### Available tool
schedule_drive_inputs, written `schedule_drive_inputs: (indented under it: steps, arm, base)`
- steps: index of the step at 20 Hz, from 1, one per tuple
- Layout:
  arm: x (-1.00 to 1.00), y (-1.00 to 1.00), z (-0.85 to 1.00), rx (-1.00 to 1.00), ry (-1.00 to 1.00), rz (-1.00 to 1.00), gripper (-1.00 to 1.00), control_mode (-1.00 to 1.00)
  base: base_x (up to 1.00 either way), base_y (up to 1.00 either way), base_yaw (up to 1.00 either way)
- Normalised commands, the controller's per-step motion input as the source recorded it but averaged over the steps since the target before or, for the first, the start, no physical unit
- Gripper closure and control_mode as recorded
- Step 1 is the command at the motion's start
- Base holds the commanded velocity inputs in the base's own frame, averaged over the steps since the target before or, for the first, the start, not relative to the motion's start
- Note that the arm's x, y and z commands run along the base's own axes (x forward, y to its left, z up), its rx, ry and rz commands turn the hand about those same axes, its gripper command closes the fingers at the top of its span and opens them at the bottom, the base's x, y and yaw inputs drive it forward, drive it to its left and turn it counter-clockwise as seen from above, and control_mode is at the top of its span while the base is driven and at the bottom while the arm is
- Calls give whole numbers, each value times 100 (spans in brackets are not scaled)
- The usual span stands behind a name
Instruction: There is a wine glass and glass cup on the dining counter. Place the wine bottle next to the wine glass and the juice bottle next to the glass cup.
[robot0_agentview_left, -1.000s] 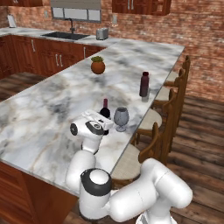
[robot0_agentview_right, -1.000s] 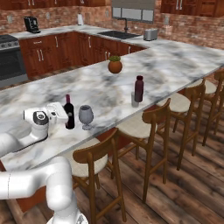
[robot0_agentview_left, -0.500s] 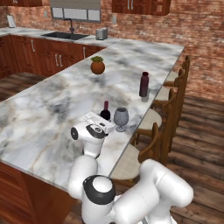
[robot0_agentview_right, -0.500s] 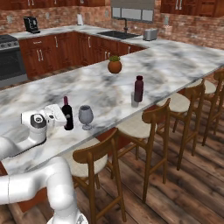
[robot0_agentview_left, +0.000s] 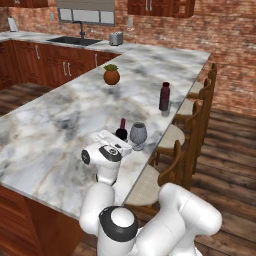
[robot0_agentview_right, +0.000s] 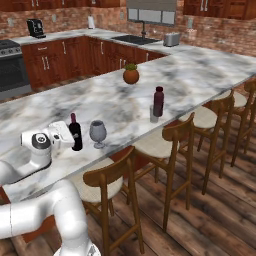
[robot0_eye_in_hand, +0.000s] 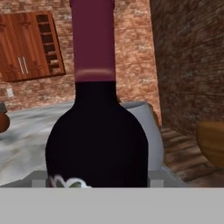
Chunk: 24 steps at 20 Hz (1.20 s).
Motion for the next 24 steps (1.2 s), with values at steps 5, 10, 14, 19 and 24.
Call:
schedule_drive_inputs:
  steps: [5,10,14,19,24]
  arm:
    - [-2,-11,-23,0,0,-1,100,-100]
    - [10,-19,-20,-2,-2,0,100,-100]
    - [10,-11,-1,-4,-1,0,100,-100]
    - [-1,-4,-4,-3,-5,0,100,-100]
    - [-5,-2,-26,-2,-4,0,100,-100]
  base:
    - [0,0,0]
    - [0,0,0]
    - [0,0,0]
    - [0,0,0]
    - [0,0,0]
